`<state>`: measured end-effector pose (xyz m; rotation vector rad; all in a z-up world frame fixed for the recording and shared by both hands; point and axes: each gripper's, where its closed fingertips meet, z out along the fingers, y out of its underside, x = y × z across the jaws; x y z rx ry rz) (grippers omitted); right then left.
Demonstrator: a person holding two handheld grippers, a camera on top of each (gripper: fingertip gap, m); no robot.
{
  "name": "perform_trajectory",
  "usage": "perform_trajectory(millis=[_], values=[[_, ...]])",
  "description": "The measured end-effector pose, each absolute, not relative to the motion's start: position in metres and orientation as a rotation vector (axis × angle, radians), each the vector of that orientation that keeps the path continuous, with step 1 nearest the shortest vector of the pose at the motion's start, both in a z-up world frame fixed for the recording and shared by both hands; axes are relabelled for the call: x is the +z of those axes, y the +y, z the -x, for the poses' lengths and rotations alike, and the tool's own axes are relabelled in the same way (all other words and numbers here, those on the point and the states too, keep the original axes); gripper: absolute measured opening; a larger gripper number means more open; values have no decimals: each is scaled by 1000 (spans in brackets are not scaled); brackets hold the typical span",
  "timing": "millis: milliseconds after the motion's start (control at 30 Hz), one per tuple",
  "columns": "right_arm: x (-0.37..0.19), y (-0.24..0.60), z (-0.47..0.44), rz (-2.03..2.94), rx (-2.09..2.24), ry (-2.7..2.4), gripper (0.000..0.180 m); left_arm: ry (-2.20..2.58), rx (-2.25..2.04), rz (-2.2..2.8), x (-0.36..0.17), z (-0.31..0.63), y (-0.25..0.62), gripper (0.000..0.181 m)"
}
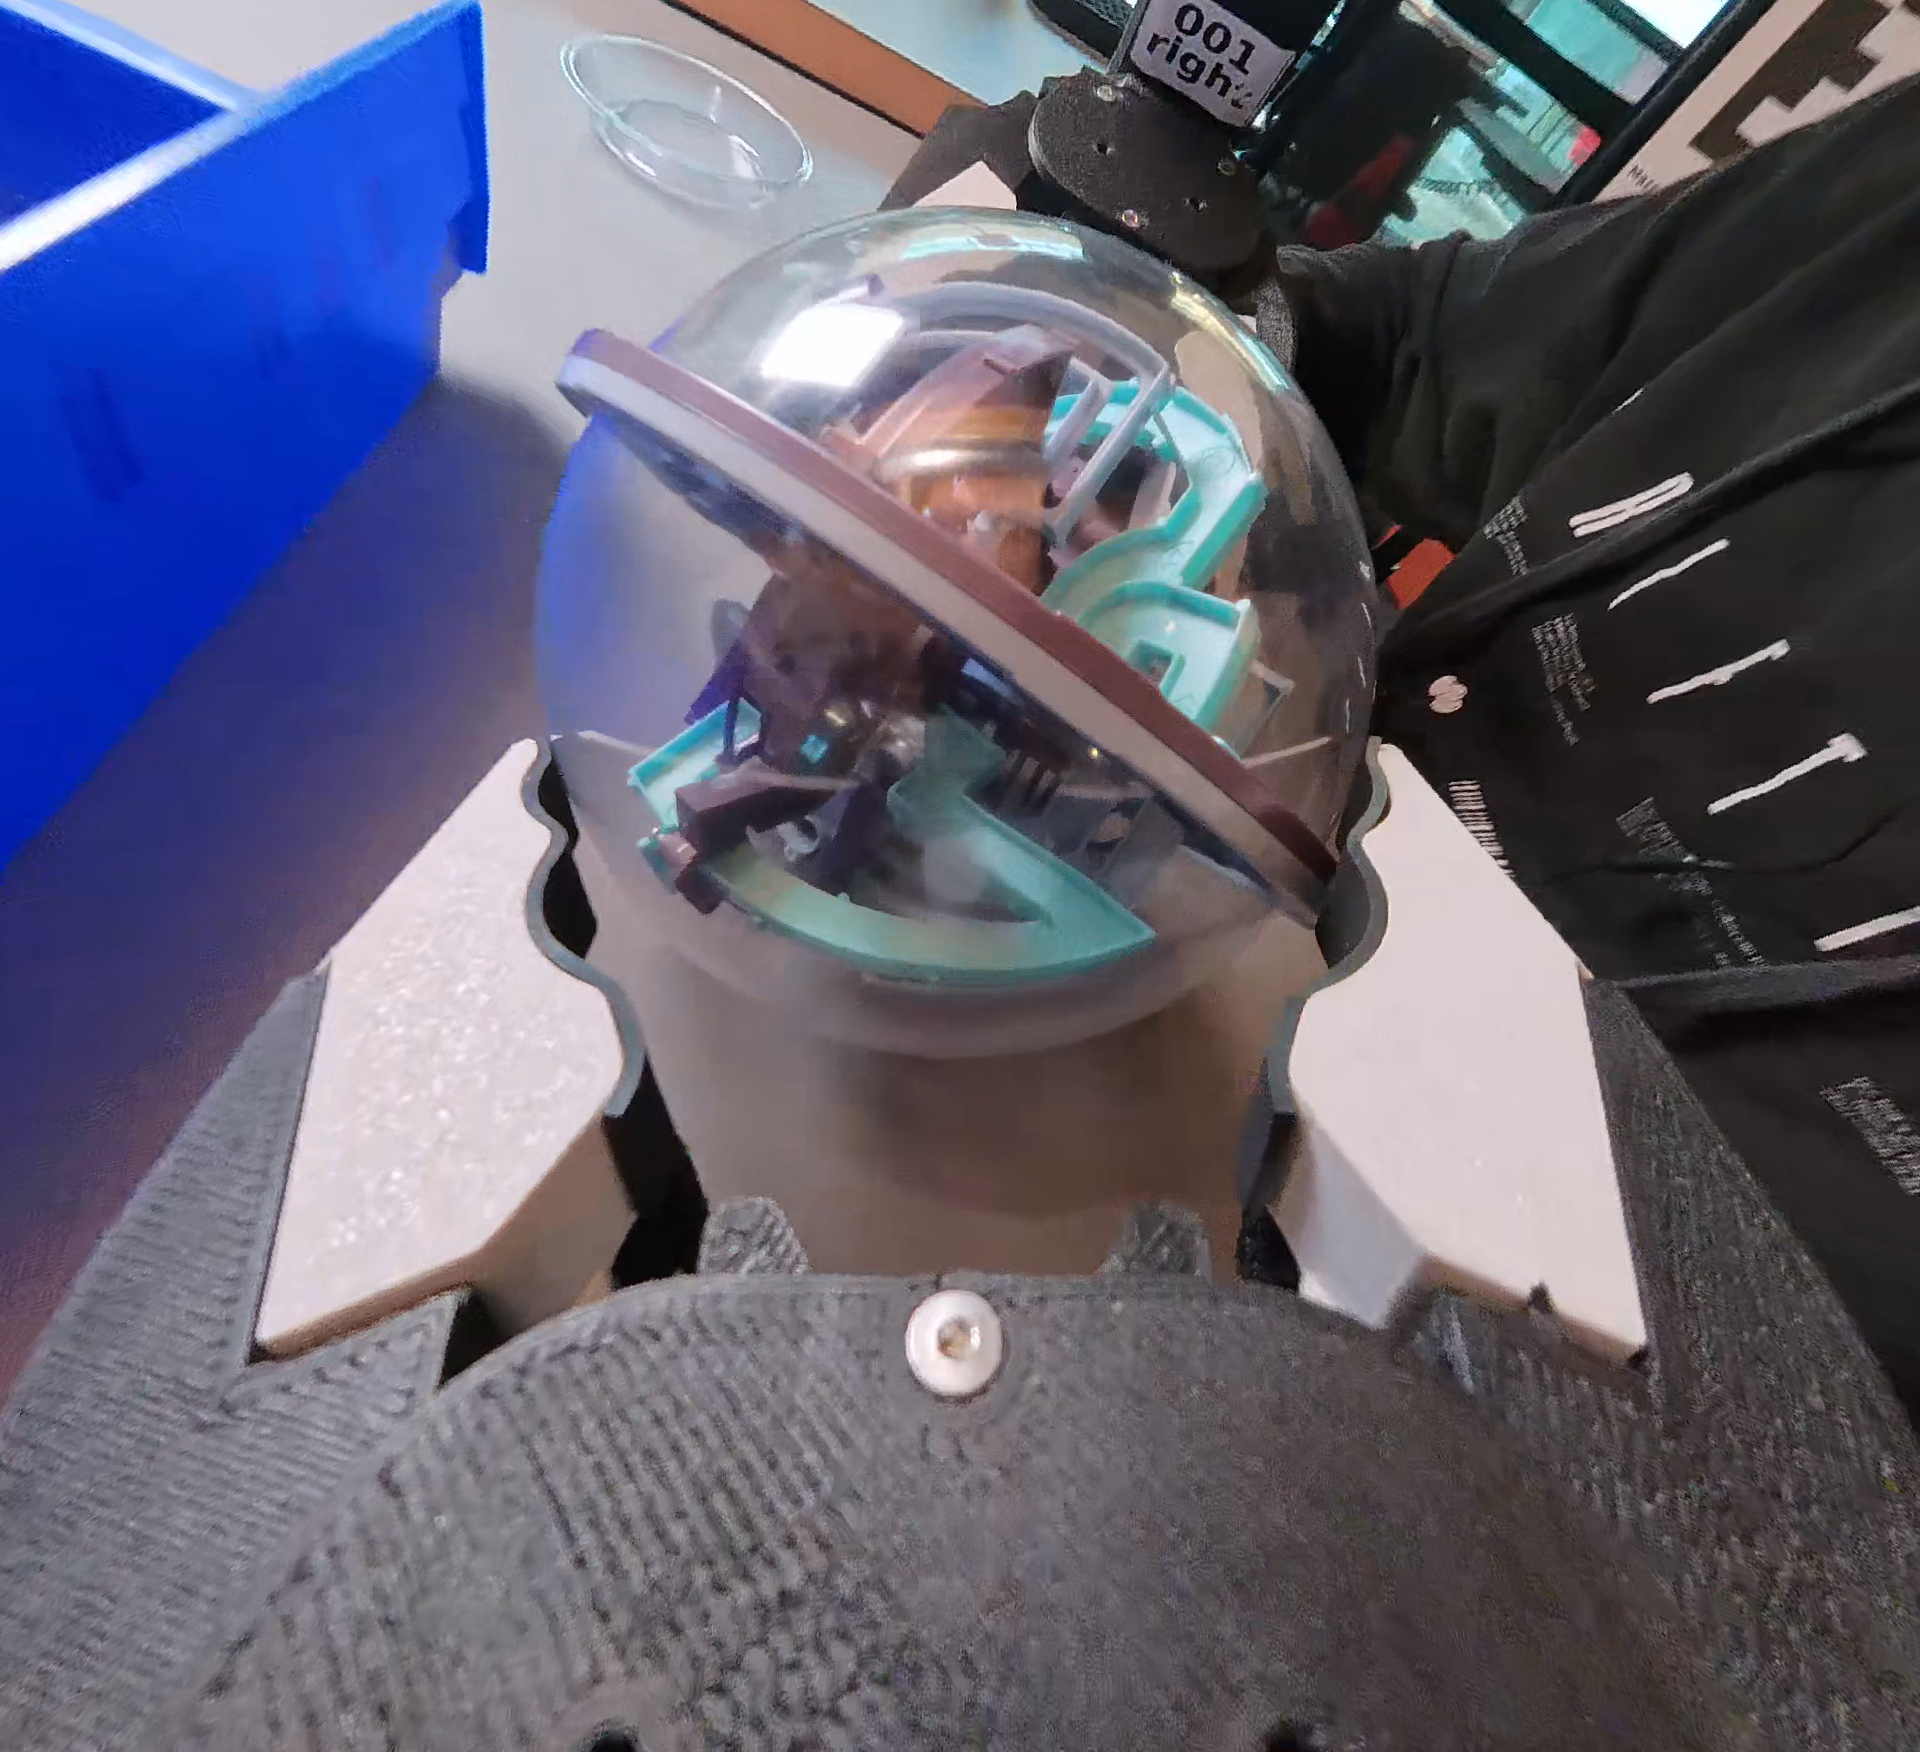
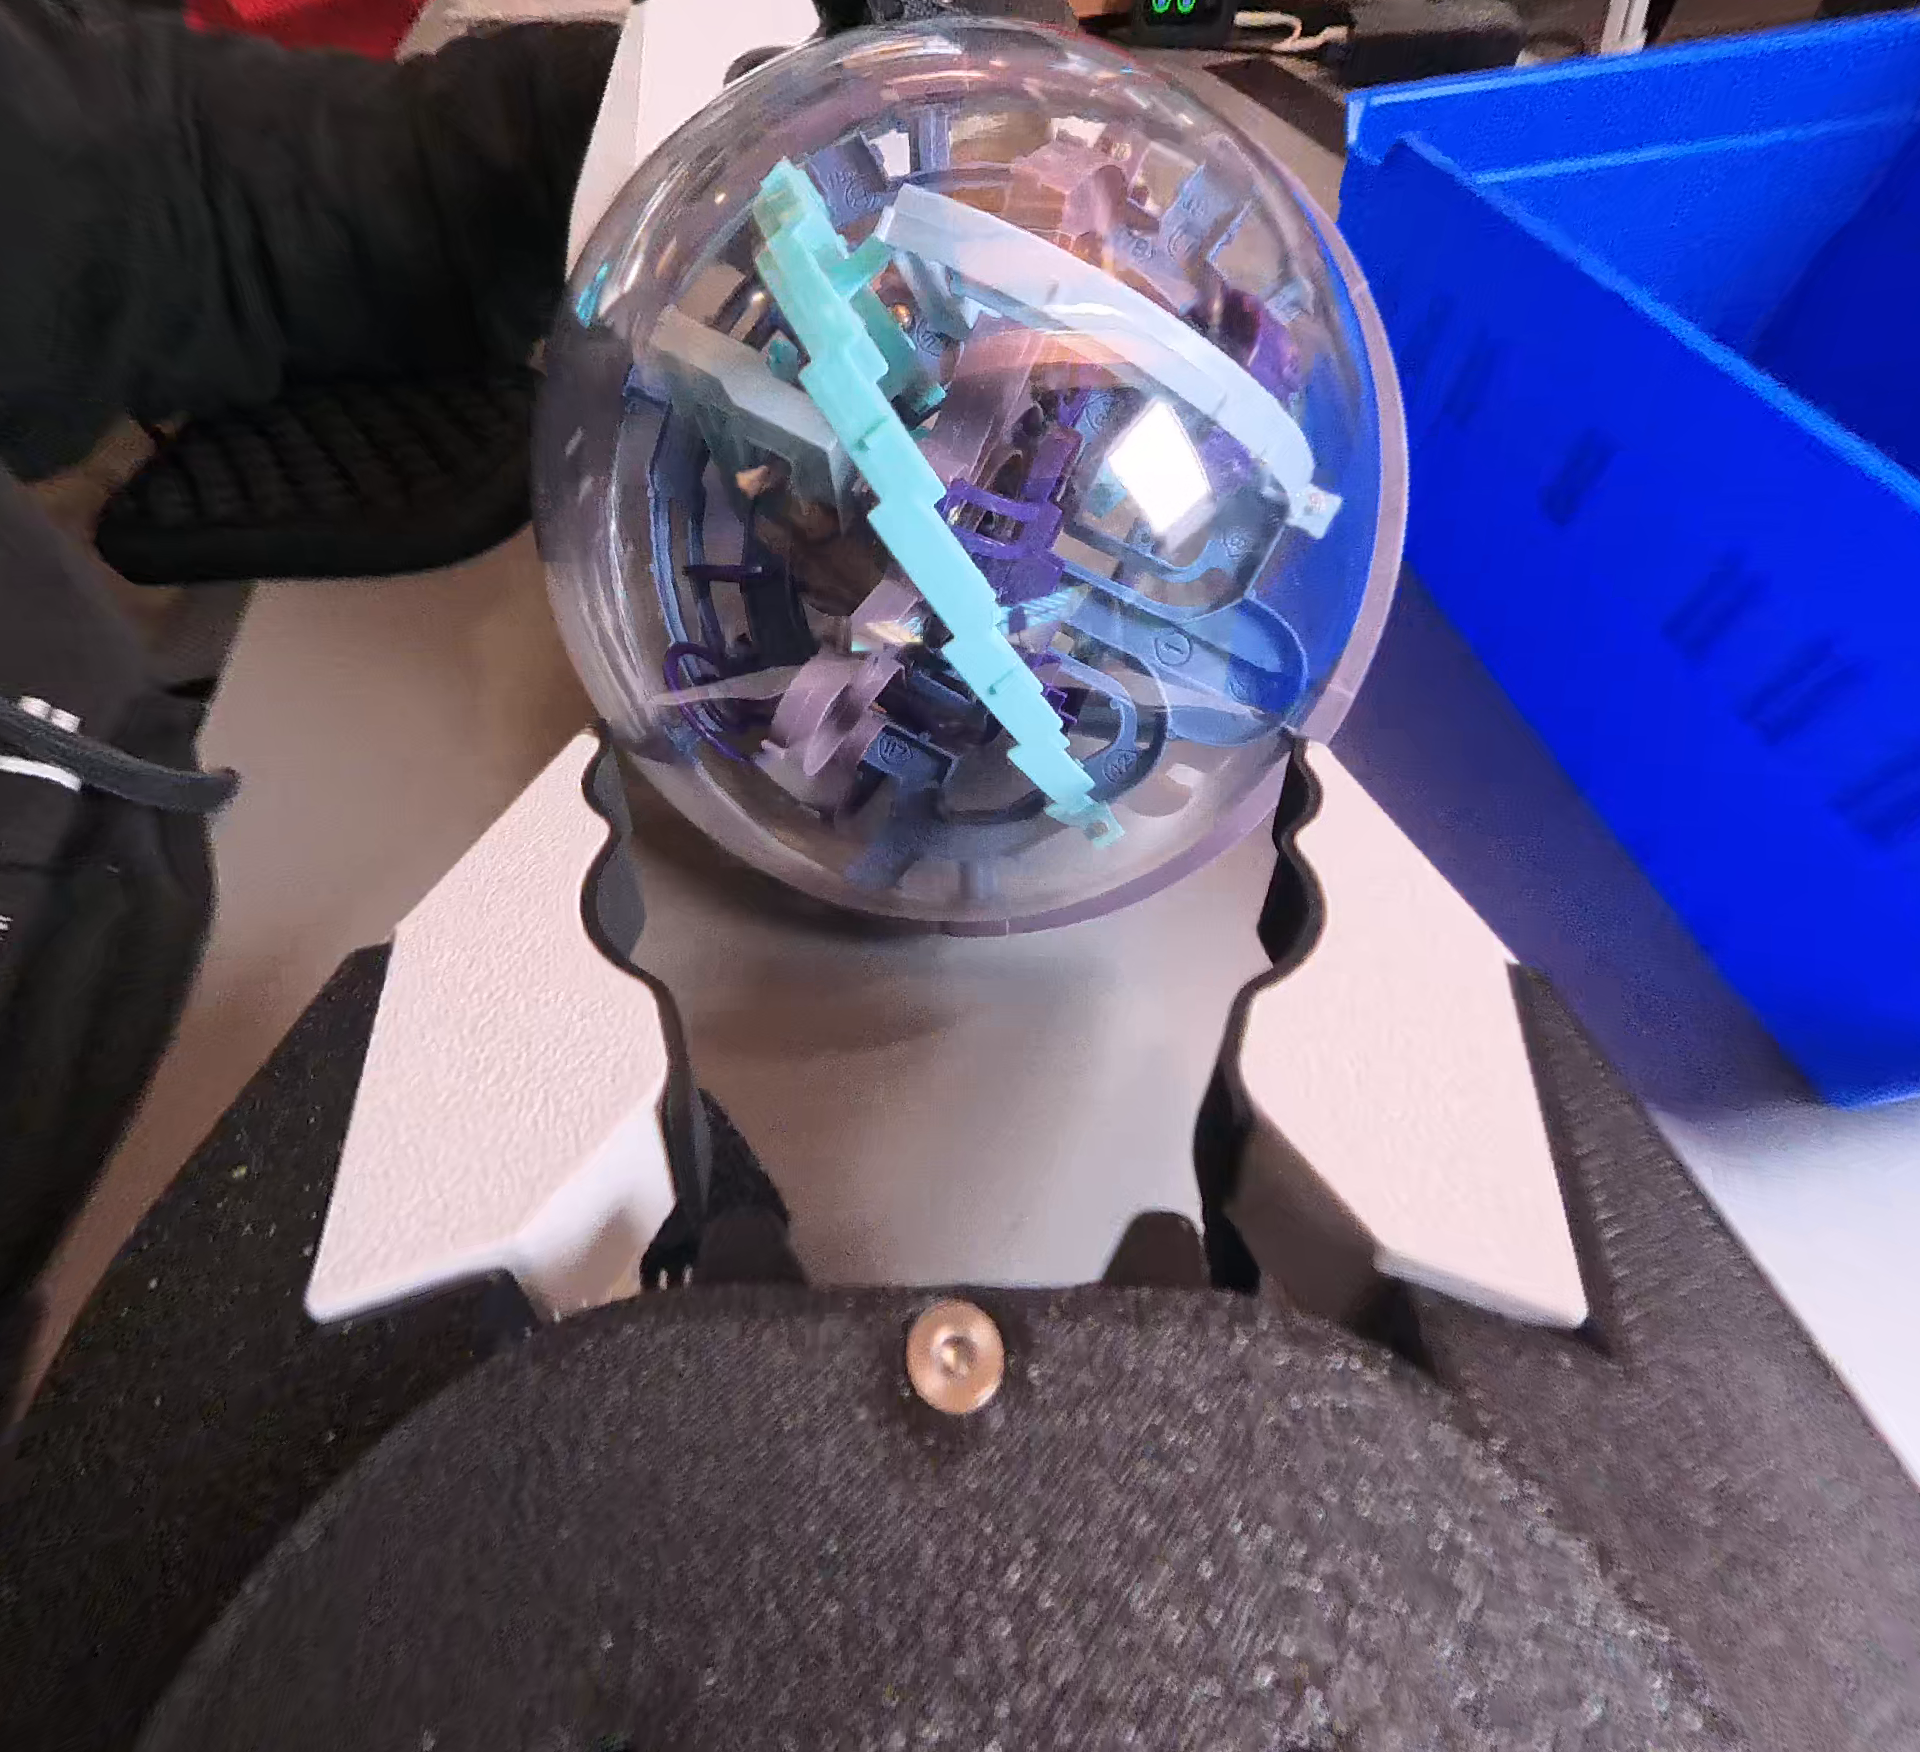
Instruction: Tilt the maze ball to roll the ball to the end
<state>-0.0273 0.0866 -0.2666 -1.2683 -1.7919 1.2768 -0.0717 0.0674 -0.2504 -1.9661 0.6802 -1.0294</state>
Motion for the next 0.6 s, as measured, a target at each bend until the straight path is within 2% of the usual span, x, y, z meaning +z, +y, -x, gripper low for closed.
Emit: perform_trajectory(millis=[400,600], values=[[-253,85,20,1659,1745,-1596,121,338,-1622,2152,-257,63,59,143],[-255,87,14,1647,1763,-1598,119,306,-1651,2160,-257,59,61,143]])
